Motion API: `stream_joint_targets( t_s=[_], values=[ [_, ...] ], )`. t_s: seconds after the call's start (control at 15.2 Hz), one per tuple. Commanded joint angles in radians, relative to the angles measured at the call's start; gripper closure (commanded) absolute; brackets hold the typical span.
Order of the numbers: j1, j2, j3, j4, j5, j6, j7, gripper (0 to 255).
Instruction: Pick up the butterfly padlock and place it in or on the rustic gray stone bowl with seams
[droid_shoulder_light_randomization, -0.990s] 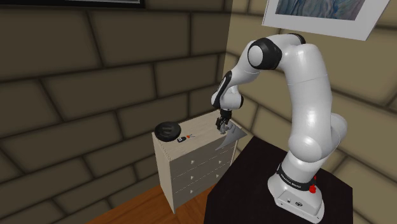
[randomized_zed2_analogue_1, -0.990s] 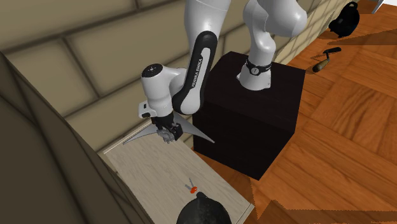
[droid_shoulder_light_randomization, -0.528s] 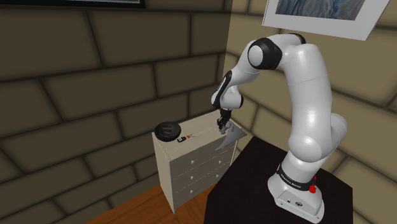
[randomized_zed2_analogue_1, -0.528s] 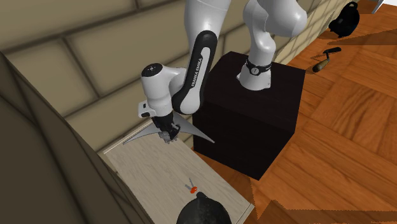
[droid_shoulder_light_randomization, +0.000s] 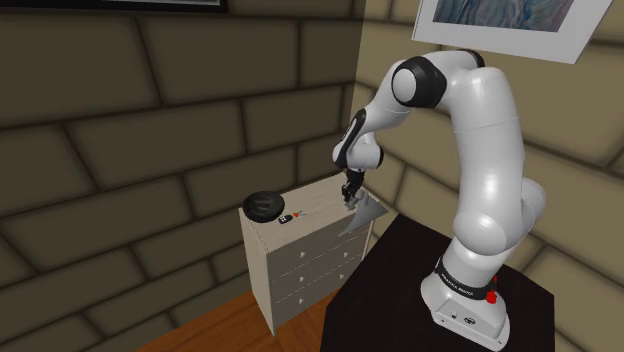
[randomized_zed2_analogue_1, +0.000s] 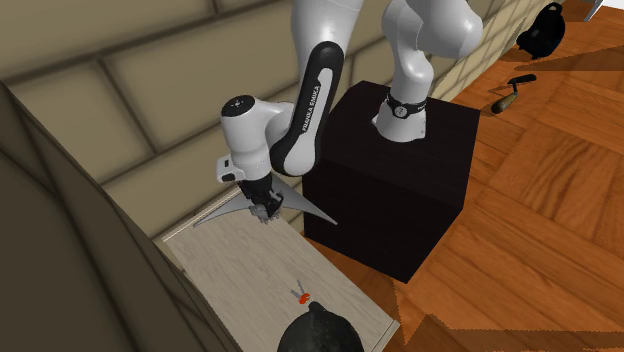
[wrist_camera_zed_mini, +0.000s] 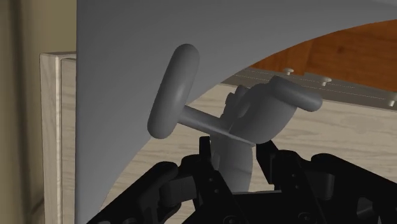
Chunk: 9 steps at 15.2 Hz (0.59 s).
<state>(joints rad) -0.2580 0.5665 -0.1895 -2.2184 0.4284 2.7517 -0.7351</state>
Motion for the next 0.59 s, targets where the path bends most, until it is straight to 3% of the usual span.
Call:
stream_joint_targets(
  t_s=[0.0,0.53],
  values=[
    [0.011,-0.025,-0.012,-0.008,-0.012,-0.018,0.011,255],
    [0.051,-0.130,-0.065,-0.038,-0.069,-0.093,0.057,255]
  ],
)
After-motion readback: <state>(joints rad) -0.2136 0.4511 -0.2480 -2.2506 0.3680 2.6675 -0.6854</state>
